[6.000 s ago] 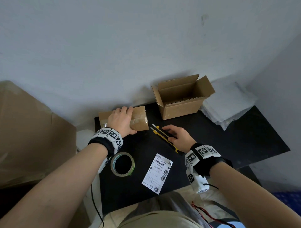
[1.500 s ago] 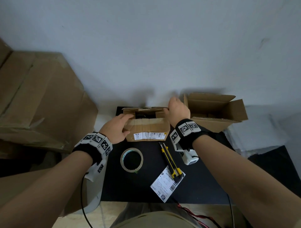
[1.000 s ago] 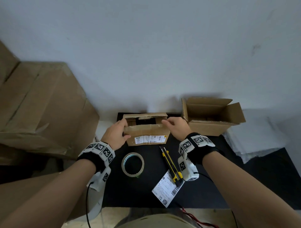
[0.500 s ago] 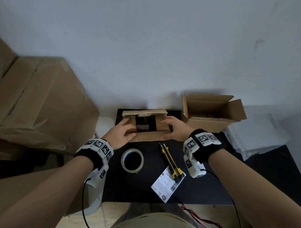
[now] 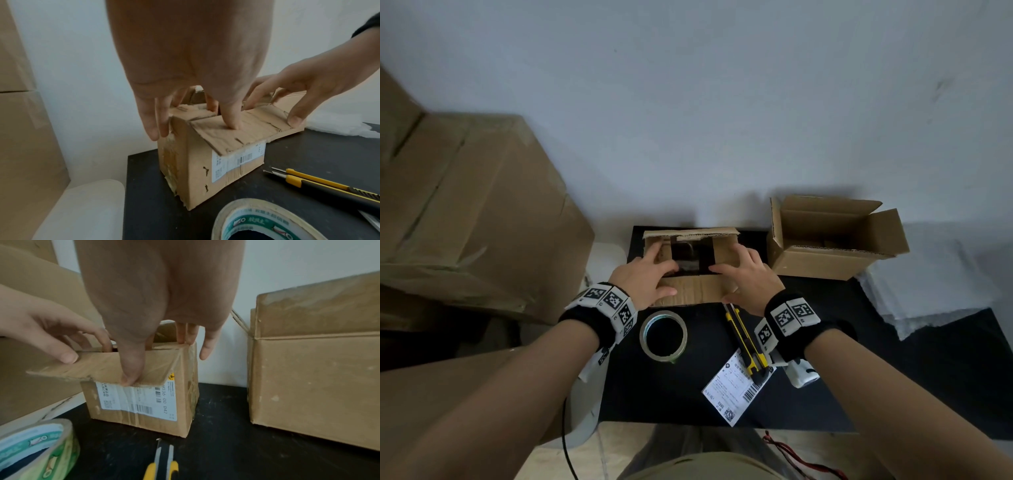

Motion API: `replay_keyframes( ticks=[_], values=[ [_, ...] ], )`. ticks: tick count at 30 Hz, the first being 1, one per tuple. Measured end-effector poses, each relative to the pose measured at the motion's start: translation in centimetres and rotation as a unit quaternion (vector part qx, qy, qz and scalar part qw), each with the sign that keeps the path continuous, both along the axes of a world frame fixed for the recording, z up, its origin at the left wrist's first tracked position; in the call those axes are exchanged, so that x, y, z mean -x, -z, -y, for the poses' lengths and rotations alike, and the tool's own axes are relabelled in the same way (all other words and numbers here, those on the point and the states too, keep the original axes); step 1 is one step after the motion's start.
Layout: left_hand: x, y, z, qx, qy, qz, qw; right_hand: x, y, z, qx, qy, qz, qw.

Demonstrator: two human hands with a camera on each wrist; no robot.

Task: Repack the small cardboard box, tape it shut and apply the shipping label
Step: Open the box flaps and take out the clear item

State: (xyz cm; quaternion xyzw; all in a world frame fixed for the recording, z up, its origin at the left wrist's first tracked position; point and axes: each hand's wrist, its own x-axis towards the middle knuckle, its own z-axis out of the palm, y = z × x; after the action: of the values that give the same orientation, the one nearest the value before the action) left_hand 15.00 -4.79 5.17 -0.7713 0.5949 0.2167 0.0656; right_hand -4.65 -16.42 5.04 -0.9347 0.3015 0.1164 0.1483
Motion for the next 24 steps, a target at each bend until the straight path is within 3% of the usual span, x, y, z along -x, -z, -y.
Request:
replay_keyframes(
  ticks=[13,19,24],
  values=[
    [0.1,-1.4,-0.6,0.124,-0.029,0.04,0.991,0.9,-1.7,-0.1,0.013,0.084,0.085,0.993],
    [-1.2,-1.7,0.0,0.093,-0.02,0.08,0.992,1.5,-1.5,-0.1,0.109,0.077,0.027,0.991],
    [-1.4,-1.7,0.1,0.087,-0.051,0.068,0.993,1.4,-1.1,0.2,0.105,0.074,-0.02,0.992]
  ],
)
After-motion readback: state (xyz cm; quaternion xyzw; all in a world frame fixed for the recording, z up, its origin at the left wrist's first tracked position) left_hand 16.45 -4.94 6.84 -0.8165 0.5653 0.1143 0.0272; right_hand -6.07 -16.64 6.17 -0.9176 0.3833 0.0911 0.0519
